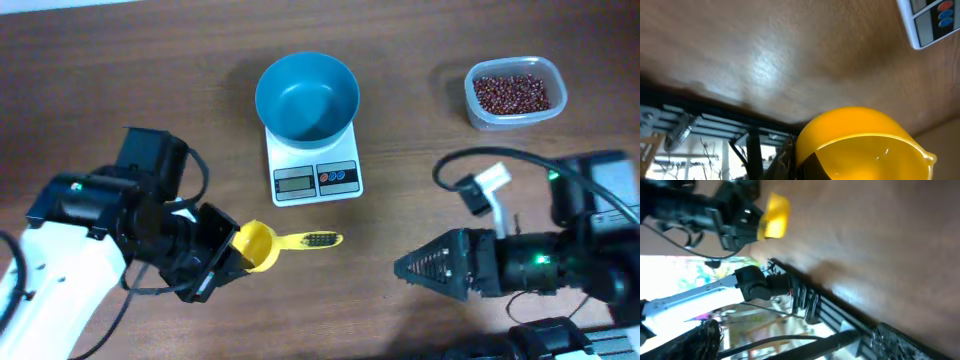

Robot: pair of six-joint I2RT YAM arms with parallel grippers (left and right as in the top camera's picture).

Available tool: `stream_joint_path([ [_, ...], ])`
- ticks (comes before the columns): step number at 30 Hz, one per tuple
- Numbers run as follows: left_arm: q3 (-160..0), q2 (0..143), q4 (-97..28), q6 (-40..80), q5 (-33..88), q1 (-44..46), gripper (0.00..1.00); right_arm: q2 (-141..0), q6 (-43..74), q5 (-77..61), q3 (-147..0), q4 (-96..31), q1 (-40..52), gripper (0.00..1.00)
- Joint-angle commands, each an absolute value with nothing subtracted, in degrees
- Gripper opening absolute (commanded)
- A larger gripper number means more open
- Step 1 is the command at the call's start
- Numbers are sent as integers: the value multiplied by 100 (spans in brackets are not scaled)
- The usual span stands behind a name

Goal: Scoop item into bowl and weigh 50g on scale
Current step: 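Move the right gripper to the scoop handle and grasp it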

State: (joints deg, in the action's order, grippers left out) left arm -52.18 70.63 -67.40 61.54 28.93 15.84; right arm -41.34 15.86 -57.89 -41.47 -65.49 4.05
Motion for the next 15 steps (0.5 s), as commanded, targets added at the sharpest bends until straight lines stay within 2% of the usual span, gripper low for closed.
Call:
stream_joint_path([
  [1,-5275,7039,-6431,6869,2825,2053,0,-4112,1855,-6324,-3664,-6163,410,99],
  [4,-5275,7039,-5990,7140,2696,2539,0,-4112,2110,-6320,-3664,-5758,410,99],
  [5,-5275,7039,-5767,7140,2696,2687,0,-4112,2241,-6287,-3664,-5686,412,95],
  [6,-5275,7039,-5612,7247,2696,2810,0,-4112,2335,-6257,-3664,-5647,412,86],
  [8,-5275,7039,-5415,7730,2606,3015,0,-4112,2344,-6230,-3664,-5625,410,85],
  [13,-5275,7039,-4694,7808,2497,3551,0,-4112,2349,-6202,-3664,-5304,410,72],
  [15,-5275,7039,-4694,8206,2383,3741,0,-4112,2552,-5848,-3664,-5216,410,70],
])
